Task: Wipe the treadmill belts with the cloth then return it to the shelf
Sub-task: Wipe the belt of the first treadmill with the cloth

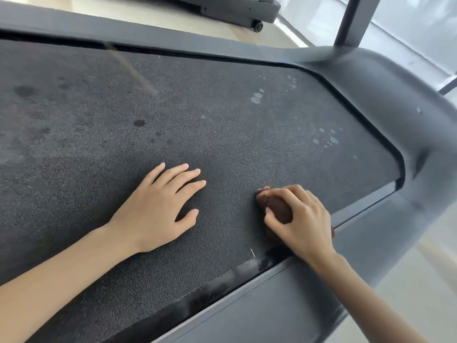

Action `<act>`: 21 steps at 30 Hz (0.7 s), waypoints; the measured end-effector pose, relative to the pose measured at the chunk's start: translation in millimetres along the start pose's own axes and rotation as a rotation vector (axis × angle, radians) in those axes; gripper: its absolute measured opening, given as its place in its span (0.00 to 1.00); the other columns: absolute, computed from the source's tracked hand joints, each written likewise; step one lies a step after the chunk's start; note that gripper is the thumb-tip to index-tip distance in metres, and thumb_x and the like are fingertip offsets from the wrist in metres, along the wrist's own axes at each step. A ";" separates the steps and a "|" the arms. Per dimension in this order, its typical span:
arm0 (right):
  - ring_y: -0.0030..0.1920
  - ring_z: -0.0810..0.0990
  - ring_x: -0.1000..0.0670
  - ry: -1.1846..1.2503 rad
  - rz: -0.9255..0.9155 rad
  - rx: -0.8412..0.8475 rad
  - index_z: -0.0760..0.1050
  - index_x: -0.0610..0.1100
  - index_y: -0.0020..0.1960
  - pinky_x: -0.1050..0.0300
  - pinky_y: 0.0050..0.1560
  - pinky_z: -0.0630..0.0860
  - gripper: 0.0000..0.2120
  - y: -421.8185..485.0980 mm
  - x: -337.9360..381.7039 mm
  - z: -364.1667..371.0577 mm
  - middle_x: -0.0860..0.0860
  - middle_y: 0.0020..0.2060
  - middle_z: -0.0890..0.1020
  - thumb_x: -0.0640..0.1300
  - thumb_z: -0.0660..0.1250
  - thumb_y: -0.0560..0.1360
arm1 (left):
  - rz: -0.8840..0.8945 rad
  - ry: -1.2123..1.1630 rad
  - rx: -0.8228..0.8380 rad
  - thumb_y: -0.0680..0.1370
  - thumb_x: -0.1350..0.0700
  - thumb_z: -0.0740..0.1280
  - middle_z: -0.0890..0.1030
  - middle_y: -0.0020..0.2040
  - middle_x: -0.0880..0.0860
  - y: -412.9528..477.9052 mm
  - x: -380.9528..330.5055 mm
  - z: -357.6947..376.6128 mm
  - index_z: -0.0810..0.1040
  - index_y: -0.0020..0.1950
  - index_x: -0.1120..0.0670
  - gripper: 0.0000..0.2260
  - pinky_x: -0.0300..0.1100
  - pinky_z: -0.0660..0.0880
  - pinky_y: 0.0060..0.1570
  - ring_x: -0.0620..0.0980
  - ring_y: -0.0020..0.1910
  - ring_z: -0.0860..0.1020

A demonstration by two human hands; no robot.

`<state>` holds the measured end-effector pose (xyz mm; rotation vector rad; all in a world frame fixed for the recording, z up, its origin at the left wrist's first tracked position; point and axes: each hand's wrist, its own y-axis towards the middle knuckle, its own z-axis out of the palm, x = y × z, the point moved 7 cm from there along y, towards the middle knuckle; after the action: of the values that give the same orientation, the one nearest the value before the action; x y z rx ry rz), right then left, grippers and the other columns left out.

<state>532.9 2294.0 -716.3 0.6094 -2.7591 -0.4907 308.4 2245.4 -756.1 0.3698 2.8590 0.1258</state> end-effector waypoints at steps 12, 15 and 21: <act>0.54 0.77 0.41 -0.093 0.441 -0.013 0.78 0.54 0.53 0.51 0.50 0.72 0.12 39.3 -88.9 0.6 0.49 0.51 0.80 0.53 0.67 0.70 | 0.001 0.008 -0.008 0.75 0.42 0.49 0.67 0.72 0.49 -0.6 -0.4 0.0 0.69 0.71 0.50 0.28 0.53 0.56 0.73 0.49 0.74 0.61; 0.51 0.78 0.44 -0.058 0.315 0.033 0.79 0.55 0.51 0.52 0.48 0.73 0.11 24.3 -50.5 3.3 0.52 0.48 0.80 0.52 0.69 0.68 | 0.001 0.014 -0.011 0.75 0.42 0.49 0.68 0.72 0.49 -1.0 -0.3 -0.2 0.70 0.70 0.51 0.28 0.54 0.58 0.72 0.50 0.73 0.62; 0.42 0.79 0.48 0.077 -0.087 0.039 0.80 0.54 0.49 0.55 0.45 0.76 0.12 -12.2 59.3 7.3 0.53 0.44 0.80 0.52 0.65 0.67 | 0.024 0.045 -0.005 0.75 0.44 0.51 0.70 0.71 0.52 -0.3 -1.4 1.1 0.72 0.69 0.53 0.26 0.56 0.60 0.70 0.52 0.72 0.65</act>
<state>483.0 2259.0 -716.4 0.7440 -2.6843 -0.4243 309.9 2244.7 -756.8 0.4061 2.8984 0.1480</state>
